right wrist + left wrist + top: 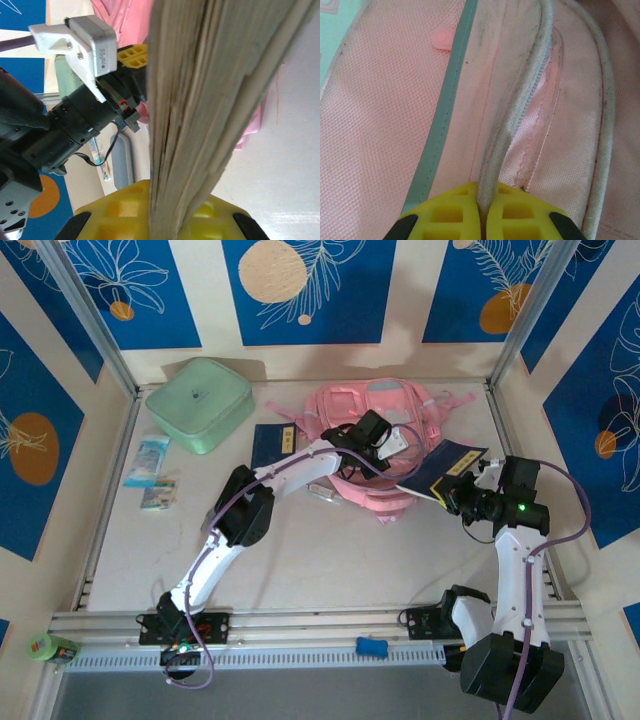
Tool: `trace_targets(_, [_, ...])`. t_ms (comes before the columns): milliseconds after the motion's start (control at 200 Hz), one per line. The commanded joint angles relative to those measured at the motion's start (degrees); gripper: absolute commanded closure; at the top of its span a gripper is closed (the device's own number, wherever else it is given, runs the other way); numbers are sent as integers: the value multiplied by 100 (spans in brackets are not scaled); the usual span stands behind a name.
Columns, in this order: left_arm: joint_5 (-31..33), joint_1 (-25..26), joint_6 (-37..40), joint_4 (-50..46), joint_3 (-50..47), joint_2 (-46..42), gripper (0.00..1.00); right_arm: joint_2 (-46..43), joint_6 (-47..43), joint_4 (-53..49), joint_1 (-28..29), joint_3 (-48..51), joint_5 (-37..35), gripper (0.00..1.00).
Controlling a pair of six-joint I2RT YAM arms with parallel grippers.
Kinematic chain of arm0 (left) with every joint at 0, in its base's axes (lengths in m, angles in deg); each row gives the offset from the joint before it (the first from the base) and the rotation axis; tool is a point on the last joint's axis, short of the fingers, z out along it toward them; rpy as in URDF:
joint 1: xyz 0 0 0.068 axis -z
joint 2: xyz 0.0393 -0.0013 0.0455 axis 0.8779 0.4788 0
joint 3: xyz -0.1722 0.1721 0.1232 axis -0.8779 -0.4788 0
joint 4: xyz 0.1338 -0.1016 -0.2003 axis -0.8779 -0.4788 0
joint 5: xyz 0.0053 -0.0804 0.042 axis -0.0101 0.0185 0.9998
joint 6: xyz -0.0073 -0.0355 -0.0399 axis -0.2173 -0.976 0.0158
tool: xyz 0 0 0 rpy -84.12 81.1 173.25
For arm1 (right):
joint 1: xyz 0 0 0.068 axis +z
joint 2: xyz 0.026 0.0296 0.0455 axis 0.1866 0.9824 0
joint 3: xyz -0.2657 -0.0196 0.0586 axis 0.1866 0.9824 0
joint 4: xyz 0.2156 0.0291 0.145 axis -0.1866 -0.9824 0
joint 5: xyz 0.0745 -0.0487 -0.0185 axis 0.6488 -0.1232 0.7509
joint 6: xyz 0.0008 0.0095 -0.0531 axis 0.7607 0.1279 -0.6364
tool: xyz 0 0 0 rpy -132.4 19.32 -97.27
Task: Pack the student bag
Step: Open the student bag at the center of the table.
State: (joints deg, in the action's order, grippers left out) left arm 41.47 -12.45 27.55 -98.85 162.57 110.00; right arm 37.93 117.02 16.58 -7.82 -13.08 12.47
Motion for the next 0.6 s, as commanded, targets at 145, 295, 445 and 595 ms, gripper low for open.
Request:
trace_targets(145, [690, -56, -344, -180, 826, -653, 100, -318, -147, -671, -68, -372, -455, 100])
trace_targets(295, [747, -168, -858, -244, 1352, -646, 100, -366, -310, -832, -61, -341, -463, 100])
trace_targets(445, [610, -244, -1242, 30, 1519, -741, 100, -202, -290, -521, 92, -205, -6, 100])
trace_targets(595, [417, -354, -1604, 293, 1553, -872, 100, 330, -89, 266, 834, -93, 414, 100])
